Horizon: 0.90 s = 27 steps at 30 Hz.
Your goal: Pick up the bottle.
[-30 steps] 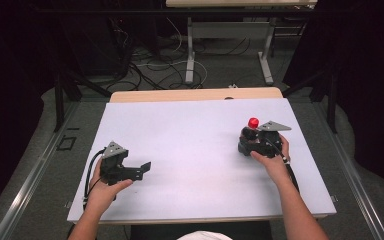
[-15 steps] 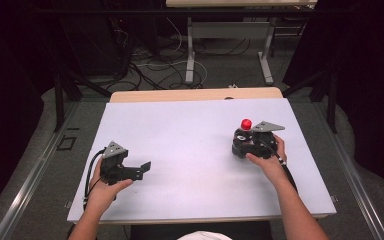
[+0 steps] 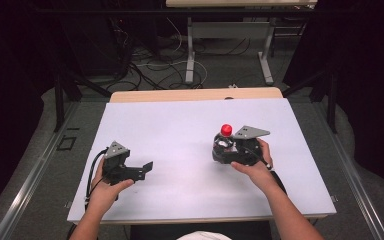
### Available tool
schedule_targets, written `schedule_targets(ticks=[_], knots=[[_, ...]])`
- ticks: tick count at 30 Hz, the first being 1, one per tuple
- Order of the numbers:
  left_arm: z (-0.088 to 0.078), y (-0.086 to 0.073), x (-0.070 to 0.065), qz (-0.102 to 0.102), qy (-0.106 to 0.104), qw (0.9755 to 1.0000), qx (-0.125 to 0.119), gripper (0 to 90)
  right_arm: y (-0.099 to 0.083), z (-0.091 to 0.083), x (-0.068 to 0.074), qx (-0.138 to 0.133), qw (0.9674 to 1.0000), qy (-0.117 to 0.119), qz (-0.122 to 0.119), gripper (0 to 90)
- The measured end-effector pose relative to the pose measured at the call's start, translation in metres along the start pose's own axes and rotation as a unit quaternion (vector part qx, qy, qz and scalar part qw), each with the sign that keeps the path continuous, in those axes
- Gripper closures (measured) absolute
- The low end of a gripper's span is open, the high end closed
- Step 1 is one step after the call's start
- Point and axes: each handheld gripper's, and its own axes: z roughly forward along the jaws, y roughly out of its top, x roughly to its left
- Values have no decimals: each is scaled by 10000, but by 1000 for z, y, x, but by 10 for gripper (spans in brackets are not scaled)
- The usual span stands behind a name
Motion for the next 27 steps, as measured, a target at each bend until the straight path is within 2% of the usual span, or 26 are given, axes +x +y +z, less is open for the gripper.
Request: schedule_targets(ticks=[4,5,6,8,9,10,11,12,14,15,16,17,22,23,27], knots=[[-1,4,-4,44,-104,9999,-37,4,4,0,16,-8,9997,211,-138,293],[-1,6,-8,21,-167,9999,-34,4,5,1,19,-11,9995,252,-173,293],[-1,7,-10,79,-176,9998,-23,6,5,1,23,-19,9994,287,-215,293],[-1,9,-13,68,-219,9997,-35,6,5,1,26,-20,9991,328,-270,293],[-1,14,-17,194,-297,9994,-30,7,5,3,33,-9,9985,449,-317,293],[-1,14,-17,194,-297,9994,-30,8,5,3,33,-9,9985,449,-317,293],[-1,17,-20,223,-342,9992,-44,10,5,4,39,15,9979,537,-359,293],[-1,20,-23,249,-360,9990,-76,11,5,5,41,22,9976,571,-379,293],[1,29,-31,348,-526,9979,-116,14,4,7,45,43,9970,658,-405,293],[1,29,-31,348,-526,9979,-116,19,4,9,46,53,9969,671,-409,293],[2,35,-37,440,-599,9972,-113,23,4,10,47,63,9967,687,-428,293],[2,35,-37,440,-599,9972,-113,25,3,11,49,110,9966,709,-395,293],[3,57,-50,537,-901,9944,-131,71,2,15,54,151,9957,800,-433,293],[4,61,-52,496,-974,9939,-133,84,2,14,55,217,9951,846,-459,293],[5,70,-58,609,-1056,9924,-154,144,2,15,58,154,9950,881,-452,293]])
